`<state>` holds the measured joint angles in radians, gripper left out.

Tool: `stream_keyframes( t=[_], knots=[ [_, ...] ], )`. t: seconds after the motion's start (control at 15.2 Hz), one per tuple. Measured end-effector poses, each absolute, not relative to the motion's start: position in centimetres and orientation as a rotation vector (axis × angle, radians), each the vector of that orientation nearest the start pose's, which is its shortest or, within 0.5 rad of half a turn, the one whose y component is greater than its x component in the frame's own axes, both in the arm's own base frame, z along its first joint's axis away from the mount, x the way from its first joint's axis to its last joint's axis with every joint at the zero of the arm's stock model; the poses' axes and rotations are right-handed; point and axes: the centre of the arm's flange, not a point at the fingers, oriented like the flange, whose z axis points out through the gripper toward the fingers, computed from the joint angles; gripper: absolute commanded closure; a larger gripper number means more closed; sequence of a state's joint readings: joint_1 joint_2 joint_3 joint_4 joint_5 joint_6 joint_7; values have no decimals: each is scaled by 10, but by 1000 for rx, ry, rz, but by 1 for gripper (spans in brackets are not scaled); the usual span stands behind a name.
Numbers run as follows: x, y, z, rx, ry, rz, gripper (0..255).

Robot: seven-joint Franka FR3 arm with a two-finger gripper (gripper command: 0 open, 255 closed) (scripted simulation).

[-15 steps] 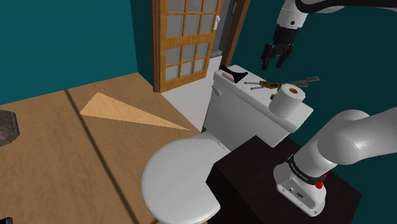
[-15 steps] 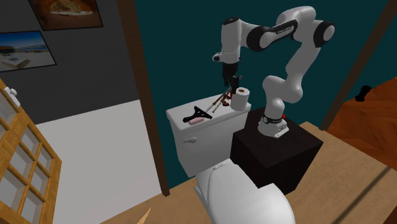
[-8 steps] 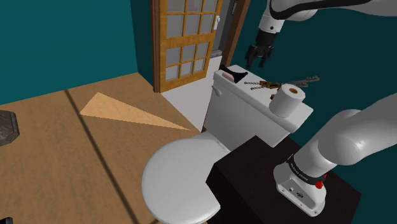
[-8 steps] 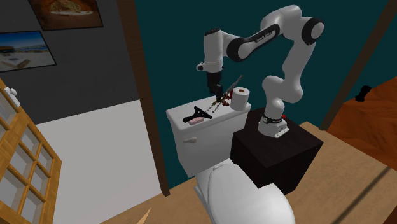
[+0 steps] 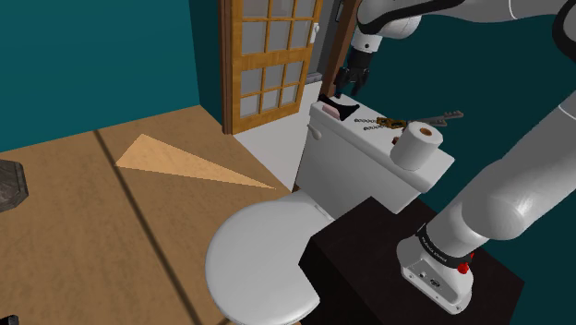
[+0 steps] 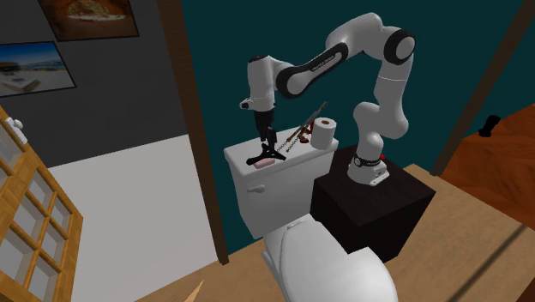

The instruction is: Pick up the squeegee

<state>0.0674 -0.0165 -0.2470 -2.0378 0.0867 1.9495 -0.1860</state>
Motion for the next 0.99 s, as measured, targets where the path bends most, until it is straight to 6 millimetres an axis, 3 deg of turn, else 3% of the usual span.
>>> stream_keyframes(
  t=[0.2,0.66,0.73,0.99],
  knots=[
    [557,-95,432,-3032,17,74,0],
    [560,-94,396,-3030,12,73,0],
    [560,-95,394,-3030,12,73,255],
    [560,-96,394,-3031,13,66,255]
  ],
)
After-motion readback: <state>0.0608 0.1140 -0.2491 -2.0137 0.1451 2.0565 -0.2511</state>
